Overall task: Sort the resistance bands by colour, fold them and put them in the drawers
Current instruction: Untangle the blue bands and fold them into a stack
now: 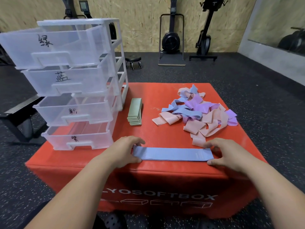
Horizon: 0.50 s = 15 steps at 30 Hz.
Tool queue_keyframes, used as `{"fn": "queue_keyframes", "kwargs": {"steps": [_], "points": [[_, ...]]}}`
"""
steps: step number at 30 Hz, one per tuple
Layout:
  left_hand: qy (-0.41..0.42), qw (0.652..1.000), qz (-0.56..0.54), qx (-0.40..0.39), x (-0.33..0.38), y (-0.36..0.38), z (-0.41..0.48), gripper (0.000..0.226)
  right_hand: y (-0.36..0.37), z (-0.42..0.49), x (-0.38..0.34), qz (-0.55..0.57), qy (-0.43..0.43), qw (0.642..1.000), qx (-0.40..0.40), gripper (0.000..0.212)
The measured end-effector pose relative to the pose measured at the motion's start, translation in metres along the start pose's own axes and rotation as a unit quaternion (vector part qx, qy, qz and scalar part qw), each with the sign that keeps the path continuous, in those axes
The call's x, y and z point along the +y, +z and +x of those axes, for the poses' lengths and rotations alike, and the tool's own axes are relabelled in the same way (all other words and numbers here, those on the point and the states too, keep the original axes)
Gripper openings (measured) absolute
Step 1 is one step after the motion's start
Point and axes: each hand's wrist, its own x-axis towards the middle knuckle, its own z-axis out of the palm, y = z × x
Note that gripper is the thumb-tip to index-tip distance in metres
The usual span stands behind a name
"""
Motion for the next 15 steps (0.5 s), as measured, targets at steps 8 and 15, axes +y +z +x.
{"fn": "queue_keyframes", "kwargs": {"steps": [8, 15], "points": [[0.024, 0.999, 0.011, -0.021, -0.003, 0.0, 0.008, 0.076, -0.007, 0.009, 0.0, -0.007, -0.007, 1.0, -0.027, 0.065], [0.05, 0.998, 0.014, 0.018, 0.007, 0.008, 0.037, 0.054, -0.024, 0.027, -0.001, 0.039, 0.035, 0.997, 0.055, 0.032]]}}
